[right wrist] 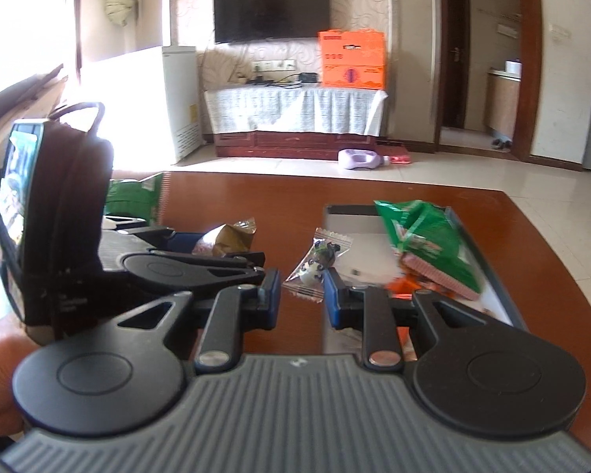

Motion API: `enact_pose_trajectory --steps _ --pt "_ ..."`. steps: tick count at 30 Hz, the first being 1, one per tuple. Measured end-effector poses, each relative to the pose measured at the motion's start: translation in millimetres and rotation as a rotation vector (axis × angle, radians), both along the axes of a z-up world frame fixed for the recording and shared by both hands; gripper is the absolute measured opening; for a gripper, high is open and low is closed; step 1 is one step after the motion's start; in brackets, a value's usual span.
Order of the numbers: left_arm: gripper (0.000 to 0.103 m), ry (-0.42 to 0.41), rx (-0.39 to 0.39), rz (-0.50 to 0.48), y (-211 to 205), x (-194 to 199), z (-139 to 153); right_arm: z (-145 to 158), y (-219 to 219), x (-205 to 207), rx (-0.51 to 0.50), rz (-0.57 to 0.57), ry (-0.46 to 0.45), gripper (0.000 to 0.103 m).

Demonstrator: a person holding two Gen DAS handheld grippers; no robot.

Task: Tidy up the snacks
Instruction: 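Carry the tan pastry bag and clear candy packet over the gray box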

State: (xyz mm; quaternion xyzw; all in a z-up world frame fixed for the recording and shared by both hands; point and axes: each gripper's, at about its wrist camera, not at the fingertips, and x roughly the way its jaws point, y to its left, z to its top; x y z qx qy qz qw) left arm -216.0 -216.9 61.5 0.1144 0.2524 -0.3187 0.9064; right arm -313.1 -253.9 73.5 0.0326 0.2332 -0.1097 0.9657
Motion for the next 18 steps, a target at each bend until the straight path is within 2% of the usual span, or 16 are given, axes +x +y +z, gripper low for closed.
enact_pose_trajectory --steps 18 --pt "0.054 0.038 -0.06 -0.082 -84 10 -8 -9 -50 -33 0.008 -0.148 0.042 0.026"
